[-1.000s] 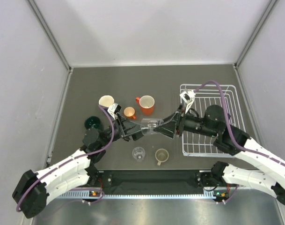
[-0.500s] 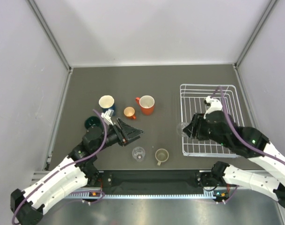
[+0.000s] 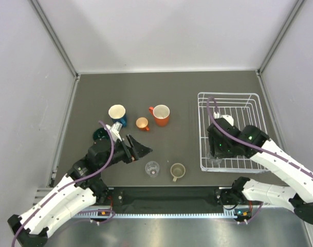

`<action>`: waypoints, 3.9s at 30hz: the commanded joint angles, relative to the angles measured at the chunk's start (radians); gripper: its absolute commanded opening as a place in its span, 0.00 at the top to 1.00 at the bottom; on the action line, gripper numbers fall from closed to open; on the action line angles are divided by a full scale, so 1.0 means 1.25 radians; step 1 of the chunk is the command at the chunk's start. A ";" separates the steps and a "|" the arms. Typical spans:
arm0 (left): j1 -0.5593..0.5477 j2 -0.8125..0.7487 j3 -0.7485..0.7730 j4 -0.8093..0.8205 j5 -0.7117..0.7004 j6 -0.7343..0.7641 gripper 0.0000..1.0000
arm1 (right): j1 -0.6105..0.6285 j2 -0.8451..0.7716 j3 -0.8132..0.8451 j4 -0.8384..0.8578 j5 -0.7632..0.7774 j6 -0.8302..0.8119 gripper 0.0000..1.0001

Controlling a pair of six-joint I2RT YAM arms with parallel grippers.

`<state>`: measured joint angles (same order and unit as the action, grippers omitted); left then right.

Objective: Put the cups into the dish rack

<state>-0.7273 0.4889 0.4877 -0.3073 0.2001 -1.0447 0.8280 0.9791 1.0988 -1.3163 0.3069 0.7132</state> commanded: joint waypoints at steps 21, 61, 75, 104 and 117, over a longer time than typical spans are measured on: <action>0.001 -0.035 0.010 -0.055 -0.018 0.033 0.16 | -0.071 0.084 -0.187 0.227 -0.081 -0.077 1.00; 0.000 0.013 0.083 -0.219 -0.047 0.108 0.14 | -0.055 -0.052 -0.323 0.335 -0.092 -0.024 0.40; 0.000 0.107 0.093 -0.308 -0.021 0.109 0.27 | -0.055 -0.079 -0.147 0.159 -0.016 -0.013 0.00; -0.051 0.370 0.042 -0.211 -0.053 0.071 0.47 | -0.055 -0.291 -0.116 0.256 -0.296 -0.060 0.02; -0.056 0.339 0.012 -0.154 -0.031 0.072 0.81 | -0.038 -0.296 -0.235 0.470 -0.455 0.027 0.07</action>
<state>-0.7940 0.9379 0.5095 -0.5674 0.1562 -0.9516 0.7643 0.6155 0.8108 -0.8658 -0.2039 0.7055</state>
